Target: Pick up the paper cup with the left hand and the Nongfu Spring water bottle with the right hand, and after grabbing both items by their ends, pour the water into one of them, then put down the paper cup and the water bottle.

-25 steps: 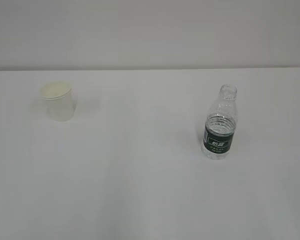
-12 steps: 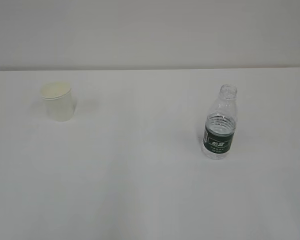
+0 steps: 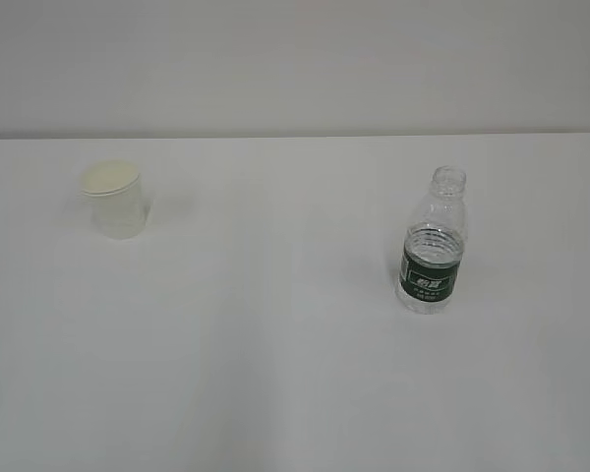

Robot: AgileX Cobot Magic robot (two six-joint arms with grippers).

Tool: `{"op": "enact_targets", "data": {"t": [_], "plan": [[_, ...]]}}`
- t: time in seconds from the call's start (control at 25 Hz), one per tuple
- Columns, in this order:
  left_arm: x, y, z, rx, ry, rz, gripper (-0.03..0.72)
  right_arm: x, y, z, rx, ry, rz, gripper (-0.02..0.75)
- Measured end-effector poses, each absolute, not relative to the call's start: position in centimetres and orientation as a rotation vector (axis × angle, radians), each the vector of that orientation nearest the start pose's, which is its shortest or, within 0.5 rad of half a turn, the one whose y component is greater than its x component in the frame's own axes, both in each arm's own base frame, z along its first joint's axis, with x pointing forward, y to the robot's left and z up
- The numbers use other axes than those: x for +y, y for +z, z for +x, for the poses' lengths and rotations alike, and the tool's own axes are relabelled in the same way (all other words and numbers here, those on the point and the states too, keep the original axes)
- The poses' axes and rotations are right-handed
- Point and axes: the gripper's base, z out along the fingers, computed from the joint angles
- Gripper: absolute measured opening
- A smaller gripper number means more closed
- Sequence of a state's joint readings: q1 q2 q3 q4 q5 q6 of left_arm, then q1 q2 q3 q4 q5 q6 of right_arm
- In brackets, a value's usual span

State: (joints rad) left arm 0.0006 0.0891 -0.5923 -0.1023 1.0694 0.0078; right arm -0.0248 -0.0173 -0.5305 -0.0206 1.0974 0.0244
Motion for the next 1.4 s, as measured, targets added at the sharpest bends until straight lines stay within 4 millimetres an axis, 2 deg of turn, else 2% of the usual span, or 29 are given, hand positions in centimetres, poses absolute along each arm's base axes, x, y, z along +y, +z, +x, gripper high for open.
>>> {"op": "enact_targets", "data": {"t": [0.16, 0.36, 0.6, 0.8, 1.08, 1.24, 1.4], "plan": [[-1.2, 32.0, 1.6, 2.028, -0.153, 0.058, 0.542, 0.2, 29.3, -0.8, 1.99, -0.005, 0.008, 0.587], [-1.5, 33.1, 4.2, 1.981, -0.207, 0.041, 0.553, 0.6, 30.7, 0.8, 1.899, 0.049, -0.025, 0.587], [-1.3, 34.2, 4.9, 1.858, -0.198, 0.018, 0.554, 0.7, 31.6, 2.4, 1.855, 0.059, -0.041, 0.587], [-1.1, 34.7, 6.0, 1.817, -0.177, 0.006, 0.554, 1.0, 32.2, 3.7, 1.816, 0.088, -0.076, 0.587], [-0.9, 35.5, 7.8, 1.745, -0.161, -0.018, 0.554, 1.1, 33.0, 3.9, 1.732, 0.058, -0.121, 0.587], [-0.9, 35.4, 9.9, 1.754, -0.161, -0.026, 0.554, 1.0, 33.6, 4.5, 1.672, 0.053, -0.102, 0.587], [-1.2, 34.8, 12.6, 1.786, -0.175, -0.016, 0.554, 0.9, 33.9, 6.0, 1.669, 0.069, -0.077, 0.587]]}}
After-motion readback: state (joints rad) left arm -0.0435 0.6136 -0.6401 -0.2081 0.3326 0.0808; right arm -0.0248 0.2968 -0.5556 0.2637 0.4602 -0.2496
